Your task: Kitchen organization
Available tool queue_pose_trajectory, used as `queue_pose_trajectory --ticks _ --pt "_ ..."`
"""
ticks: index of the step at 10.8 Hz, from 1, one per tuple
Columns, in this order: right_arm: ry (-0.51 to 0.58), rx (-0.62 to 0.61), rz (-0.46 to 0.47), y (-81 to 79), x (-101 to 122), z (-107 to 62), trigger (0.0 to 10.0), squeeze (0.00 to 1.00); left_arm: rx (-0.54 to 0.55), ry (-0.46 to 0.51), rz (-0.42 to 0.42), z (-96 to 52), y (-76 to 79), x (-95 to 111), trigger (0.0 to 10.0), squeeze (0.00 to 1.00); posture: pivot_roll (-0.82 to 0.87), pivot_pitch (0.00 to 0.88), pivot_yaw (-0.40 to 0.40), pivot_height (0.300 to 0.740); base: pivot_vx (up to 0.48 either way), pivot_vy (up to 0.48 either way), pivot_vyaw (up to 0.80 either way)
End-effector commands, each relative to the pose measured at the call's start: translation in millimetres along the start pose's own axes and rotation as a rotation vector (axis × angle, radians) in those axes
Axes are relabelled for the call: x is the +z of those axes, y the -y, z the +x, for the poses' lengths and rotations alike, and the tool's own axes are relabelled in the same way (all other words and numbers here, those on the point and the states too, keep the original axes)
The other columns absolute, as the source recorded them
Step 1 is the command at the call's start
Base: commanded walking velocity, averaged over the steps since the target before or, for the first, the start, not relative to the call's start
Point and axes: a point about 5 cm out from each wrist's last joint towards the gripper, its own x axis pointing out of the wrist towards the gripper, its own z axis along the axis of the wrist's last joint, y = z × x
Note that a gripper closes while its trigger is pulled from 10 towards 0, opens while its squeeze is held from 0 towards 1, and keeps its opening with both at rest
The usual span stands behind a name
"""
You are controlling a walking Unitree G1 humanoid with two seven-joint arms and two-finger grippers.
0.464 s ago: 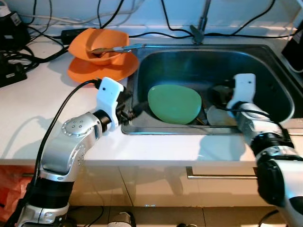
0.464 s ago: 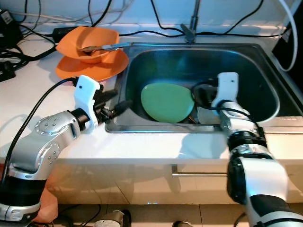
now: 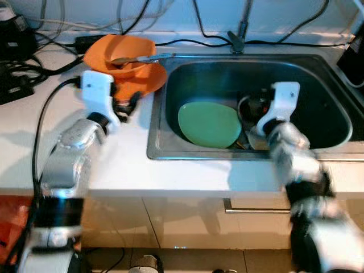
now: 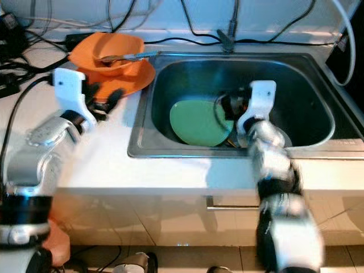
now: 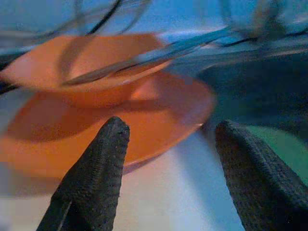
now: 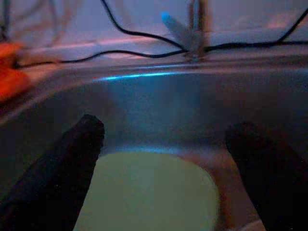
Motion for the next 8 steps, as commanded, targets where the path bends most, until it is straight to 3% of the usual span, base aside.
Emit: queue_pose_trajectory --ticks 1,3,5,7,8 --pt "0.036 0.002 0.03 -2.6 7 -3.5 10.0 0.0 0.028 0.023 0.019 3.5 -6.1 7 10.0 0.0 0.15 0.069 0.033 0.74 0.0 0.0 0.0" --pt "0.056 0.001 0.05 -17.6 8 -18.3 10.0 0.0 0.086 -0.003 0.028 17.9 -22.1 11 10.0 0.0 0.14 0.062 0.044 0.74 0.0 0.0 0.0" --pt "0.01 0.168 0.136 -49.6 11 -31.1 10.0 0.0 0.087 -0.048 0.044 31.4 -27.0 8 10.0 0.0 0.13 0.051 0.05 0.74 0.0 0.0 0.0" --pt "-0.107 0.393 0.113 -83.4 10 -51.6 10.0 0.0 0.086 -0.113 0.066 43.0 -30.9 4 10.0 0.0 0.13 0.055 0.063 0.74 0.0 0.0 0.0" --pt "-0.129 0.426 0.1 -87.1 10 -57.9 10.0 0.0 0.077 -0.121 0.068 45.9 -30.8 5 10.0 0.0 0.12 0.06 0.065 0.74 0.0 0.0 0.0"
